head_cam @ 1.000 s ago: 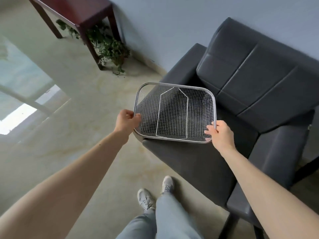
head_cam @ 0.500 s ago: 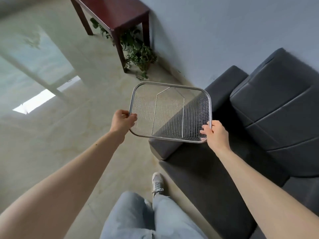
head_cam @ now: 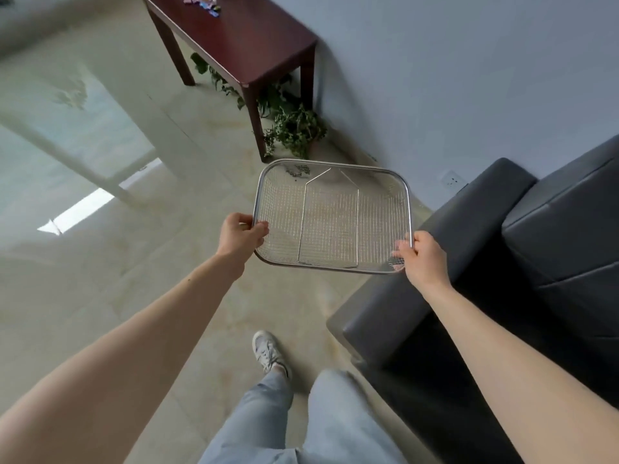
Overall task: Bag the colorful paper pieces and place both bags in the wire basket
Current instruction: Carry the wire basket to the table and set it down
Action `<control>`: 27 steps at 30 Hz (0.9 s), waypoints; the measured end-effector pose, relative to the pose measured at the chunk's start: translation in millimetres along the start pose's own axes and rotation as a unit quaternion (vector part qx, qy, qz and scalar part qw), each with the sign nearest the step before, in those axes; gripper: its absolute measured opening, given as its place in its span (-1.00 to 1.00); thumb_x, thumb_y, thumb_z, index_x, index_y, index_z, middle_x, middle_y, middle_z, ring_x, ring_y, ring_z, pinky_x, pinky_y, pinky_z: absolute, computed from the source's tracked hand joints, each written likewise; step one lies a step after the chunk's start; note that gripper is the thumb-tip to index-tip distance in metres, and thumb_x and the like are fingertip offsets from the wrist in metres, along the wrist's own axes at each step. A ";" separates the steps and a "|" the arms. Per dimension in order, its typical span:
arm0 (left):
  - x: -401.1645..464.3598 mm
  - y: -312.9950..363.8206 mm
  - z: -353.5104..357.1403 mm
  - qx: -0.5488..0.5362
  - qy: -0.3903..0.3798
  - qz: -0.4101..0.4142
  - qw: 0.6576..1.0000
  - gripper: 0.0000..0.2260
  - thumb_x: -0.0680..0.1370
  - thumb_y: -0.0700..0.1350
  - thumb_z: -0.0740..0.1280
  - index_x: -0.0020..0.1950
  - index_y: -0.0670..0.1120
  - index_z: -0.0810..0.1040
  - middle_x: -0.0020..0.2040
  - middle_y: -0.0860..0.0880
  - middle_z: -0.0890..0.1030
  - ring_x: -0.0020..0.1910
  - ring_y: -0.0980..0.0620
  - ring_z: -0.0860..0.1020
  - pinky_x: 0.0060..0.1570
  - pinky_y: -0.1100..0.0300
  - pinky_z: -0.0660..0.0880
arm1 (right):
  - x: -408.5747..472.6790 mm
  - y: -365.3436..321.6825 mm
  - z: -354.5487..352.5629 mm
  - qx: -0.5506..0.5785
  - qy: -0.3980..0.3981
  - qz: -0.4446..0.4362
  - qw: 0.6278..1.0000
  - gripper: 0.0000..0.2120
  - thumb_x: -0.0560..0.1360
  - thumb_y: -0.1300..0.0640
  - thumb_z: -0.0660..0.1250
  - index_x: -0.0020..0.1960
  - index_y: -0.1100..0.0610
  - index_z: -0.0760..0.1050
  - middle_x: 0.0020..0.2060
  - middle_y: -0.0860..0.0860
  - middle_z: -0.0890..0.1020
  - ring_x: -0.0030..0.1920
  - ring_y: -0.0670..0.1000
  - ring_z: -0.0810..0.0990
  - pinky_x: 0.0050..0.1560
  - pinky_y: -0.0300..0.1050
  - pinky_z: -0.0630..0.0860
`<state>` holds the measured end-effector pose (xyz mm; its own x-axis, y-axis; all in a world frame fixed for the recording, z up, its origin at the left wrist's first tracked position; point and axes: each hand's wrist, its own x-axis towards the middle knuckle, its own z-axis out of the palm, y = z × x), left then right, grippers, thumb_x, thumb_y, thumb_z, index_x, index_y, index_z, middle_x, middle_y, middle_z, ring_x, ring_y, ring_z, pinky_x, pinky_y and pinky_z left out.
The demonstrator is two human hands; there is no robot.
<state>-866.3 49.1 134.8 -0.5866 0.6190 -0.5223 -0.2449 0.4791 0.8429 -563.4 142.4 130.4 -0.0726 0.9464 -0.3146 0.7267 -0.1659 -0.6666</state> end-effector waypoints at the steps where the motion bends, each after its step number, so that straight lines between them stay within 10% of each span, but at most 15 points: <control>1: 9.5 6.1 -5.5 0.007 -0.002 0.003 1.000 -0.86 0.54 -0.29 0.36 -0.08 -0.14 0.41 -0.08 -0.14 0.61 -0.14 0.00 0.60 -0.06 0.16 0.55 | 5.5 -7.5 6.9 0.006 0.000 0.003 1.000 -0.85 0.62 0.20 0.18 0.09 0.28 0.44 0.03 0.13 0.65 -0.12 0.02 0.64 -0.45 -0.44 0.43; 27: 295.7 182.8 -28.5 0.018 0.018 -0.010 1.000 -0.80 0.52 -0.29 0.38 0.08 -0.21 0.41 -0.01 -0.17 0.62 -0.12 0.01 0.61 -0.02 0.16 0.56 | 253.0 -219.6 98.6 0.013 0.007 0.005 1.000 -0.88 0.60 0.17 0.19 0.10 0.16 0.45 -0.06 0.07 0.67 -0.03 0.09 0.70 -0.32 -0.34 0.41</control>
<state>-1106.6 302.1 138.1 -0.6091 0.5864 -0.5340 -0.2291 0.5145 0.8263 -808.7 391.0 130.6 -0.0552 0.9483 -0.3126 0.7089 -0.1832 -0.6811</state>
